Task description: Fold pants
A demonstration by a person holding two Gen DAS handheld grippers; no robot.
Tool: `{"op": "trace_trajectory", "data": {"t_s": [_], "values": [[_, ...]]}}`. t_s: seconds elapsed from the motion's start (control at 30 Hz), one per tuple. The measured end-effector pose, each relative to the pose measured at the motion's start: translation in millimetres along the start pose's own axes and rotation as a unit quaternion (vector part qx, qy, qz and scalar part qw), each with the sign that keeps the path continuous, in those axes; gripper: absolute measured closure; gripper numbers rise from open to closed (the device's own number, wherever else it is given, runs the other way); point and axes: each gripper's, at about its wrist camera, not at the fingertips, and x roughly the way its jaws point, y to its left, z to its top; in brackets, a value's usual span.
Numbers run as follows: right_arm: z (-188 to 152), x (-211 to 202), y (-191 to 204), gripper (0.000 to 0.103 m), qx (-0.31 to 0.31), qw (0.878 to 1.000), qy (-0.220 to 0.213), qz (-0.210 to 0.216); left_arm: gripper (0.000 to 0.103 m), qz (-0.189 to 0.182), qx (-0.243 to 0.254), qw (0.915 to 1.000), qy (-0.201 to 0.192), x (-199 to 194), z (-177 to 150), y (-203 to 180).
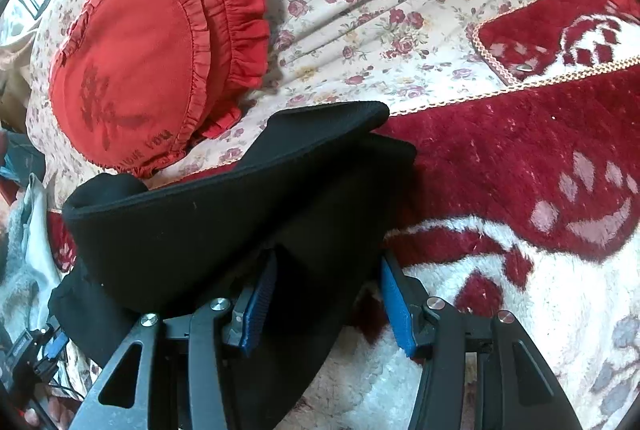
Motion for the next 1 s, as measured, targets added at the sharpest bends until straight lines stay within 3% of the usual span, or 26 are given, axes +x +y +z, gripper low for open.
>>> {"op": "trace_trajectory", "data": {"t_s": [0.07,0.33,0.43,0.5,0.53,0.57,0.67,0.77,1.0], "values": [[-1,-1,0,0.053,0.000,1.000,-0.001,0.002,0.039,-0.004,-0.008,1.0000,-0.001,1,1,2],[-1,1,0,0.053,0.001,1.000,-0.003,0.003,0.039,0.000,-0.017,0.9998,-0.007,15,13,-5],[2,3,1,0.053,-0.007,1.000,-0.006,0.003,0.039,0.000,-0.019,0.9998,0.011,29,17,-7],[4,4,3,0.059,-0.016,1.000,-0.011,0.006,0.040,-0.004,-0.025,0.9994,0.023,37,17,-7],[4,5,4,0.066,-0.022,1.000,-0.014,0.011,0.048,-0.002,-0.024,0.9994,0.023,38,16,-8],[5,5,5,0.073,-0.026,0.999,-0.015,0.013,0.062,0.005,-0.019,0.9996,0.018,38,16,-9],[3,-2,7,0.095,-0.040,0.998,-0.031,0.023,0.078,0.012,0.001,0.9998,0.013,33,13,-12],[2,-17,7,0.098,-0.042,0.997,-0.051,0.041,0.086,0.019,0.019,0.9996,0.003,22,10,-15],[-15,-68,2,0.098,-0.042,0.994,-0.085,0.051,0.089,0.003,0.041,0.9990,-0.017,-23,-4,-12]]}}
